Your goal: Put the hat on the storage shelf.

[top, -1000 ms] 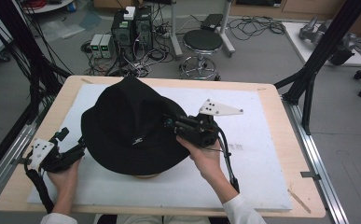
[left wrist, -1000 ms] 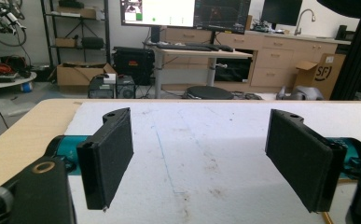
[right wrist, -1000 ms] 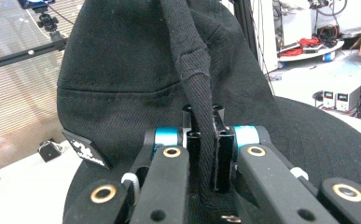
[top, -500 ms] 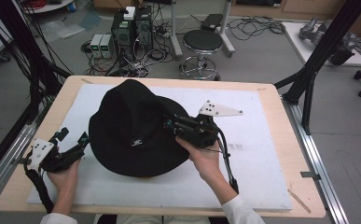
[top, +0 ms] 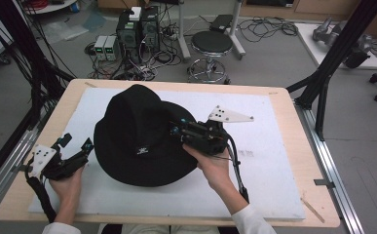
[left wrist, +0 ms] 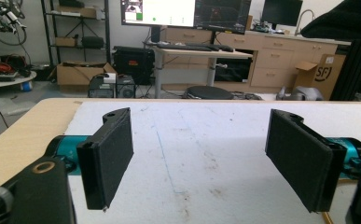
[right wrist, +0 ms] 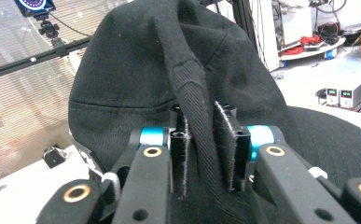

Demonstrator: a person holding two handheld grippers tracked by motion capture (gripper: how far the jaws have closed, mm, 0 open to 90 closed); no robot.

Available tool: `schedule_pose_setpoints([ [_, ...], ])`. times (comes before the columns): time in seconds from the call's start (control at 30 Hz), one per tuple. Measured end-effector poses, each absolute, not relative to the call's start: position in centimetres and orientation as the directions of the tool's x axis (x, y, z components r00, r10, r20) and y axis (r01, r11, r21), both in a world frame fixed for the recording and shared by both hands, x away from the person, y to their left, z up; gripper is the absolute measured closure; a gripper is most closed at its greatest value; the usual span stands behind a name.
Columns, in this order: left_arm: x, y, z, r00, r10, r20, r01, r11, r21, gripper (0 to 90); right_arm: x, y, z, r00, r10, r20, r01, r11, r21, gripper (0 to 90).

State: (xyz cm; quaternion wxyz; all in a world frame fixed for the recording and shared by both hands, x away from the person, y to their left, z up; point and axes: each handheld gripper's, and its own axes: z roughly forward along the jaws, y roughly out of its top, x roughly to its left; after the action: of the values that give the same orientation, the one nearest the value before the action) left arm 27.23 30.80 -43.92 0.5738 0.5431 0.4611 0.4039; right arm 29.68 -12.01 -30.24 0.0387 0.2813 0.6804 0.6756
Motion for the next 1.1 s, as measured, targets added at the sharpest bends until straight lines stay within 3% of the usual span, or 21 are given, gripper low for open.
schedule_pose_setpoints([
  [0.23, 27.2, 30.8, -43.9, 0.248, 0.964, -0.091, 0.037, 0.085, 0.996, 23.4, 29.2, -12.1, -30.1, -0.823, 0.481, 0.302, 0.286, -0.107, 0.952, 40.6],
  [0.5, 27.3, 31.0, -44.0, 0.246, 0.963, -0.108, 0.045, 0.101, 0.994, 23.4, 29.1, -12.8, -29.9, -0.817, 0.491, 0.304, 0.282, -0.121, 0.952, 36.9],
  [0.73, 27.3, 31.0, -44.0, 0.246, 0.963, -0.107, 0.044, 0.1, 0.994, 23.4, 28.9, -13.5, -30.0, -0.79, 0.539, 0.292, 0.277, -0.111, 0.955, 24.8],
  [1.1, 27.3, 31.0, -44.0, 0.245, 0.964, -0.107, 0.045, 0.099, 0.994, 23.4, 28.7, -15.9, -29.6, -0.767, 0.56, 0.315, 0.261, -0.176, 0.949, 21.8],
])
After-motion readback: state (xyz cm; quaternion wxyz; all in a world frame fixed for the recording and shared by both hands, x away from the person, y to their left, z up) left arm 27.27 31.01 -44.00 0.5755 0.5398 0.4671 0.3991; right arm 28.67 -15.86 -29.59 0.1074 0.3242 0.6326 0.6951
